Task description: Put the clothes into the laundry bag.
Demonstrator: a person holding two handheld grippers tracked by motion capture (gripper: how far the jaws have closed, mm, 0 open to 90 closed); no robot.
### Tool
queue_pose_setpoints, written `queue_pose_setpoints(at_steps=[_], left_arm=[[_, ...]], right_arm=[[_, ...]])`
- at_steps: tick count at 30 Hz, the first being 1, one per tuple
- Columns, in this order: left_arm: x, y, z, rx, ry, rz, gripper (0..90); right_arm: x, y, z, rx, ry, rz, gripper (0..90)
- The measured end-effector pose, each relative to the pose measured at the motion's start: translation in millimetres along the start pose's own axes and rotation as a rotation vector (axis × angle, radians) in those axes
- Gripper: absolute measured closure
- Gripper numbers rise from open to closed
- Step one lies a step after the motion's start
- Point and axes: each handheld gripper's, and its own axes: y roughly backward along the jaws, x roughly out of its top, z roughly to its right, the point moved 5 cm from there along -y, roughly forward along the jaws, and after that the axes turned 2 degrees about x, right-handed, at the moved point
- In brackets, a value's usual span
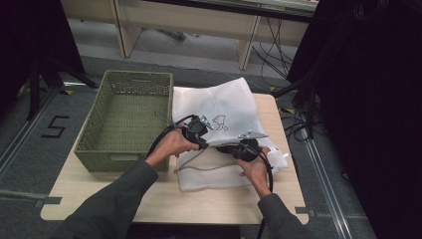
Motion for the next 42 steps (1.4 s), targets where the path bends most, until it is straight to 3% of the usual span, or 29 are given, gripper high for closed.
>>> queue_pose_setpoints(at_steps=[2, 5, 7, 8, 9, 10, 13, 16, 18, 21, 25, 29, 33, 35, 37, 42], left_arm=[[-1.2, -2.1, 0.7, 0.005, -0.008, -0.009, 82.0], [-2.8, -5.3, 2.1, 0.010, -0.014, -0.024, 81.5], [-3.7, -7.2, 3.3, 0.010, -0.018, -0.028, 81.6], [-4.0, -8.1, 4.1, 0.011, -0.018, -0.028, 81.6], [-4.2, -8.2, 3.9, 0.012, -0.028, -0.034, 81.8], [-4.3, -8.3, 3.9, 0.013, -0.030, -0.035, 81.8], [-4.3, -8.9, 4.7, 0.012, -0.031, -0.033, 81.8], [-5.2, -8.0, 5.1, 0.010, -0.034, -0.026, 81.8], [-5.5, -6.3, 4.7, 0.008, -0.041, -0.022, 82.1], [-5.6, -4.1, 3.9, 0.005, -0.033, -0.013, 82.4], [-5.4, -1.5, 3.8, 0.001, -0.031, 0.003, 81.5], [-6.7, 0.8, 4.9, 0.011, -0.031, 0.011, 79.8], [-10.6, 1.5, 8.2, 0.030, -0.017, 0.015, 64.5], [-14.7, -1.7, 9.6, 0.050, -0.037, -0.001, 63.9], [-16.6, -4.0, 7.5, 0.093, -0.035, -0.007, 70.4], [-16.4, 2.8, 2.3, 0.105, -0.027, -0.004, 82.1]], right_arm=[[0.8, 16.0, -3.7, 0.022, -0.009, 0.041, 78.2], [3.5, 39.7, -4.4, -0.017, 0.056, 0.086, 73.7], [6.4, 50.0, -5.4, -0.020, 0.059, 0.143, 69.4], [7.9, 54.6, -1.7, -0.039, 0.109, 0.148, 66.4], [8.3, 58.2, -0.9, -0.055, 0.126, 0.140, 65.0], [9.6, 59.3, -0.2, -0.073, 0.147, 0.163, 63.7], [13.4, 55.7, 0.5, -0.061, 0.201, 0.153, 59.2], [16.6, 44.0, -2.3, -0.004, 0.218, 0.112, 56.5], [19.4, 35.4, -2.2, 0.020, 0.261, 0.087, 55.3], [22.3, 26.5, -4.6, 0.030, 0.284, 0.062, 61.6], [23.1, 19.7, -4.1, 0.035, 0.327, 0.030, 86.5], [26.1, 21.6, -5.4, 0.034, 0.328, 0.029, 89.1], [29.1, 27.4, -6.5, 0.029, 0.266, 0.057, 89.6], [30.5, 29.3, -7.2, 0.025, 0.251, 0.062, 89.6], [30.9, 32.1, -9.1, 0.032, 0.246, 0.046, 89.6], [31.7, 41.3, -20.9, 0.069, 0.221, 0.055, 89.7]])
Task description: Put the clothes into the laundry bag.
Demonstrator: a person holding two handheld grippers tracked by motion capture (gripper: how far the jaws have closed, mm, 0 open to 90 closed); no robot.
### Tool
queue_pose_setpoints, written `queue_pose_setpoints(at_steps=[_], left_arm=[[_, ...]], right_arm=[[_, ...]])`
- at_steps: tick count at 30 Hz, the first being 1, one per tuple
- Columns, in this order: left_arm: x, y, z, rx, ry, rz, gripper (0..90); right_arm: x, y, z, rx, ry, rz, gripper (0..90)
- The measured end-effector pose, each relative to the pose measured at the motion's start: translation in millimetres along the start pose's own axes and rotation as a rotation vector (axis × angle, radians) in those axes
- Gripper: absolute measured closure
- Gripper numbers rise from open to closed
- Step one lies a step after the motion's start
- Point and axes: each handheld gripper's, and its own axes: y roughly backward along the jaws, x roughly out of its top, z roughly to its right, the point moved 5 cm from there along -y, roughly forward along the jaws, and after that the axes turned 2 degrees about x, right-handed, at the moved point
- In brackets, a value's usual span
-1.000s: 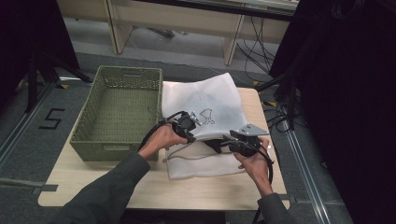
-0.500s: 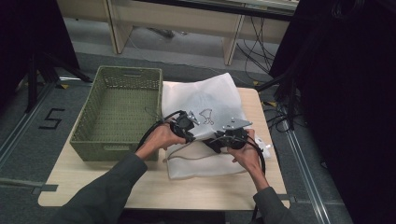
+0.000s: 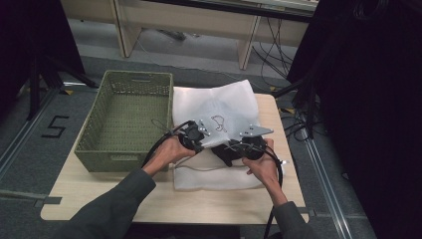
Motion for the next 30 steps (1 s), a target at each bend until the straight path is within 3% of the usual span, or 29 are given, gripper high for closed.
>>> queue_pose_setpoints(at_steps=[5, 6, 11, 14, 16, 18, 20, 22, 23, 25, 28, 29, 30], left_arm=[[-1.2, 12.2, -3.0, 0.005, 0.002, 0.011, 85.7], [-1.2, 14.7, -3.4, 0.005, -0.006, 0.014, 85.8], [3.4, 27.1, -7.8, 0.010, -0.018, 0.041, 86.3], [4.9, 30.3, -8.9, 0.015, -0.016, 0.043, 86.3], [5.2, 30.4, -9.7, 0.012, -0.021, 0.042, 86.2], [5.5, 30.3, -10.2, 0.015, -0.020, 0.045, 86.1], [5.9, 30.3, -11.0, 0.015, -0.014, 0.048, 86.0], [6.4, 31.7, -11.3, 0.012, -0.009, 0.048, 86.0], [6.8, 32.4, -12.2, 0.014, -0.024, 0.047, 86.0], [7.3, 32.5, -11.8, 0.016, -0.015, 0.050, 86.0], [8.9, 33.8, -11.3, 0.009, -0.010, 0.053, 86.0], [9.0, 34.6, -12.2, 0.010, -0.033, 0.045, 86.0], [9.6, 33.8, -10.8, 0.009, -0.018, 0.055, 86.0]], right_arm=[[-2.1, 6.2, -9.2, 0.032, 0.007, -0.007, 89.6], [-2.5, 5.5, -10.7, 0.031, 0.010, 0.012, 89.6], [-5.4, 9.9, -20.1, 0.062, -0.009, 0.000, 88.1], [-4.7, 13.6, -20.0, 0.058, -0.013, 0.010, 80.8], [-2.8, 18.5, -20.9, 0.038, -0.039, 0.042, 78.3], [-0.4, 27.3, -24.9, 0.024, -0.029, 0.059, 78.1], [0.1, 34.4, -33.4, 0.049, -0.020, 0.072, 78.8], [-5.6, 33.8, -47.9, 0.107, 0.001, 0.023, 83.2], [-11.6, 26.2, -55.7, 0.127, 0.031, -0.006, 86.0], [-21.5, 10.2, -59.4, 0.143, 0.076, -0.079, 88.8], [-38.9, -22.8, -56.5, 0.129, 0.084, -0.141, 90.0], [-44.7, -32.2, -53.5, 0.107, 0.083, -0.172, 90.0], [-49.9, -40.3, -48.1, 0.070, 0.100, -0.197, 90.0]])
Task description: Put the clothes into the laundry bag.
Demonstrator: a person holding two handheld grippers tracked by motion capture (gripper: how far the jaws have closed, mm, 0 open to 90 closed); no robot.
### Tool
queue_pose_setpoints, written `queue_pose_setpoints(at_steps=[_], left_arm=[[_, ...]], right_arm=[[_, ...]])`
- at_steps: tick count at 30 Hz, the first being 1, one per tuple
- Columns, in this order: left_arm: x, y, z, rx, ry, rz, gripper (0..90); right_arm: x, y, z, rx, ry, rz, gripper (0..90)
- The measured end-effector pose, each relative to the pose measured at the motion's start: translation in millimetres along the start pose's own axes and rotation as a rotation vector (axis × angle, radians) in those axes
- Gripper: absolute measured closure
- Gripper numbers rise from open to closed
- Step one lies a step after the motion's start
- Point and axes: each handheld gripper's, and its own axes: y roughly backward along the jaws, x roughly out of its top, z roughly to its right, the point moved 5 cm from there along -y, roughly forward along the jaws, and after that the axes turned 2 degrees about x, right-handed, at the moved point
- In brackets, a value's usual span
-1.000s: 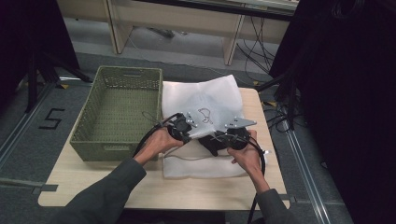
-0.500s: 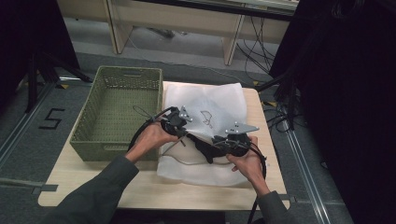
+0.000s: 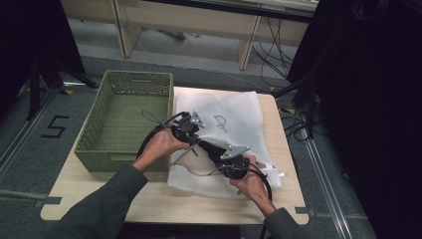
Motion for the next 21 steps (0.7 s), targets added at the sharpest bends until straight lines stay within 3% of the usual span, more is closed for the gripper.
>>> queue_pose_setpoints(at_steps=[1, 3, 4, 7, 9, 12, 16, 17, 18, 19, 20, 21], left_arm=[[-0.1, 0.7, -0.8, -0.001, -0.016, -0.008, 86.0], [0.2, 0.6, -1.0, -0.008, -0.023, -0.006, 86.0], [-0.1, 0.7, 0.2, -0.014, -0.008, -0.006, 86.0], [1.1, 2.1, 0.0, -0.015, -0.016, -0.007, 86.1], [2.6, 3.2, -1.2, -0.011, -0.016, -0.004, 86.1], [4.8, 4.9, -2.0, -0.016, -0.019, -0.001, 86.1], [7.3, 3.8, -1.0, -0.024, -0.020, -0.002, 86.1], [8.0, 3.6, -0.8, -0.026, -0.018, 0.000, 86.1], [8.6, 3.6, -1.2, -0.027, -0.019, -0.001, 86.1], [9.2, 3.3, -1.0, -0.031, -0.013, 0.001, 86.1], [9.6, 3.2, -0.9, -0.032, -0.014, 0.000, 86.0], [10.0, 2.9, -0.9, -0.032, -0.010, -0.002, 86.0]], right_arm=[[-3.6, -6.3, 4.5, -0.020, -0.003, -0.033, 89.5], [-8.0, -19.1, 19.7, -0.100, 0.040, -0.079, 90.0], [-7.8, -23.0, 27.8, -0.139, 0.048, -0.087, 90.0], [-0.3, -32.4, 42.8, -0.251, 0.054, -0.060, 90.0], [3.1, -38.0, 48.7, -0.301, 0.084, -0.052, 90.0], [10.9, -43.4, 54.9, -0.360, 0.059, 0.002, 90.0], [27.6, -46.2, 60.4, -0.407, -0.024, 0.119, 90.0], [30.1, -48.7, 58.1, -0.389, -0.069, 0.138, 90.0], [33.9, -52.5, 64.2, -0.375, -0.016, 0.146, 90.0], [33.9, -52.5, 64.2, -0.375, -0.016, 0.146, 90.0], [33.3, -54.8, 60.2, -0.374, -0.116, 0.158, 90.0], [34.2, -57.3, 62.3, -0.356, -0.100, 0.172, 90.0]])
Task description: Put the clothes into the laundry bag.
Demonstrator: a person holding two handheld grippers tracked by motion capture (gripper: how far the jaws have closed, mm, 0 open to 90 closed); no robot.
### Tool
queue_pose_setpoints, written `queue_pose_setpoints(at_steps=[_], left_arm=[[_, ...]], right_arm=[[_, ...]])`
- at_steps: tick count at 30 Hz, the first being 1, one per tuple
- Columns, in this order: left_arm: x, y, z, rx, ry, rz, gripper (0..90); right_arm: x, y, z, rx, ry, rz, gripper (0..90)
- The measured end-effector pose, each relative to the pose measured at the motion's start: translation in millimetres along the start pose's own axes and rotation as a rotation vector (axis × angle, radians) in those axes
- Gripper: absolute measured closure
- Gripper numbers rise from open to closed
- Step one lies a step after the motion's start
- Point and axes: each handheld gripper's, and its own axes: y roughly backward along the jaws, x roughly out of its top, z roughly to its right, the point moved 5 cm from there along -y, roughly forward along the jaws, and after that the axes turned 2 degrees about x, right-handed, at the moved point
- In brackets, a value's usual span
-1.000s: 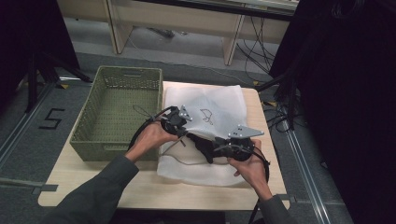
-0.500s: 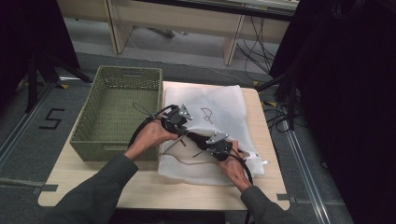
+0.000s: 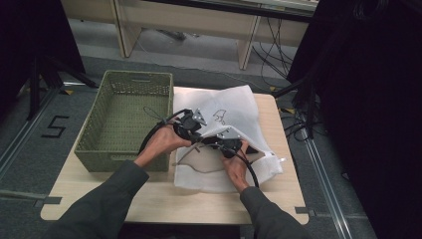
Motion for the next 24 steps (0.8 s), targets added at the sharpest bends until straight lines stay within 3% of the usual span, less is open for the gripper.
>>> queue_pose_setpoints(at_steps=[4, 5, 9, 11, 12, 14, 18, 19, 21, 24], left_arm=[[0.7, -0.6, -3.8, 0.006, 0.000, 0.005, 85.8], [0.6, -0.1, -4.9, 0.004, 0.011, 0.004, 85.8], [-0.9, -0.3, -9.2, 0.009, 0.021, -0.001, 85.7], [-2.0, -1.2, -9.8, 0.009, 0.028, -0.008, 85.7], [-2.2, -1.5, -9.9, 0.010, 0.026, -0.009, 85.7], [-1.9, -2.7, -9.0, 0.009, 0.023, -0.010, 85.6], [-2.1, -4.9, -6.5, 0.007, 0.028, -0.012, 85.6], [-2.3, -5.2, -6.6, 0.006, 0.017, -0.013, 85.6], [-3.3, -6.1, -4.7, 0.001, 0.013, -0.020, 85.7], [-4.7, -7.1, -0.5, -0.012, 0.014, -0.027, 85.9]], right_arm=[[0.7, -1.8, 0.5, 0.006, -0.016, 0.001, 90.0], [1.0, 0.7, -1.7, 0.026, -0.042, -0.009, 90.0], [-0.8, 14.6, -6.4, 0.103, -0.054, -0.002, 89.3], [-1.5, 23.4, -10.4, 0.132, -0.035, 0.001, 88.1], [-1.7, 27.9, -10.9, 0.147, -0.039, 0.009, 87.5], [0.4, 38.3, -14.4, 0.194, -0.111, 0.048, 86.2], [5.5, 44.5, -23.9, 0.252, -0.148, 0.121, 84.3], [6.0, 44.7, -25.5, 0.266, -0.141, 0.102, 84.3], [8.1, 36.6, -29.6, 0.261, -0.149, 0.106, 84.4], [7.8, 23.3, -27.6, 0.210, -0.134, 0.073, 86.0]])
